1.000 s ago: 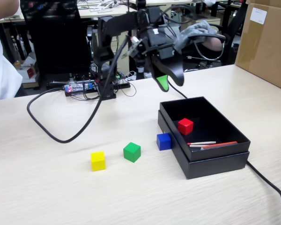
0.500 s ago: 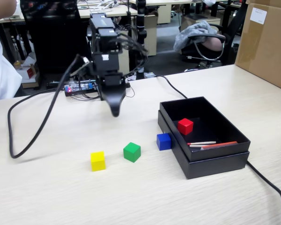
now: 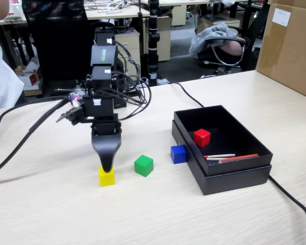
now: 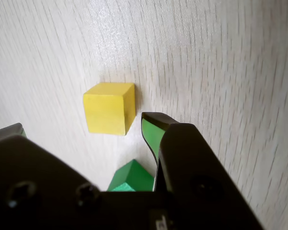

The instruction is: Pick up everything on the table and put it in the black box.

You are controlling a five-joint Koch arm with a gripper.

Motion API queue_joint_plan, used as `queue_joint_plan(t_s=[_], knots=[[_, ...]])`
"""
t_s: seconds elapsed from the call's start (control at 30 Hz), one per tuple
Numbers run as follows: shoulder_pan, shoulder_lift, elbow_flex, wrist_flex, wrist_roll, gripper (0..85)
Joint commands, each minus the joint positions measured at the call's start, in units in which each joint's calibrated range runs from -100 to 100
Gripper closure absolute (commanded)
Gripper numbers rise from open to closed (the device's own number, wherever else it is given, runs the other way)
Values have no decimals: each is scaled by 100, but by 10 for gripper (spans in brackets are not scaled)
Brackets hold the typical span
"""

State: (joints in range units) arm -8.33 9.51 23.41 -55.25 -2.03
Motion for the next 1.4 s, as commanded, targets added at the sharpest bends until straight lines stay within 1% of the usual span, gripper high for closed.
queue_joint_plan(t_s=[0.0,0.23,0.33,0.4,0.5,0.53,0.7,0.8,0.93,0.97,1.03,1.13,1.27,1.37], knots=[[-44,64,487,121,-54,378],[-59,753,705,121,-54,391],[-59,925,786,121,-88,471],[-59,993,832,103,-88,583],[-59,1016,868,103,-88,790],[-63,1005,868,103,-83,810],[29,-326,542,-9,-44,809],[239,-1577,215,-9,-15,803],[698,-3011,-93,-242,98,802],[1006,-3493,-102,-545,195,801],[1333,-3837,-166,-640,308,799],[1812,-3986,-238,-665,366,713],[2320,-3527,34,-873,484,708],[2491,-2862,424,-959,557,708]])
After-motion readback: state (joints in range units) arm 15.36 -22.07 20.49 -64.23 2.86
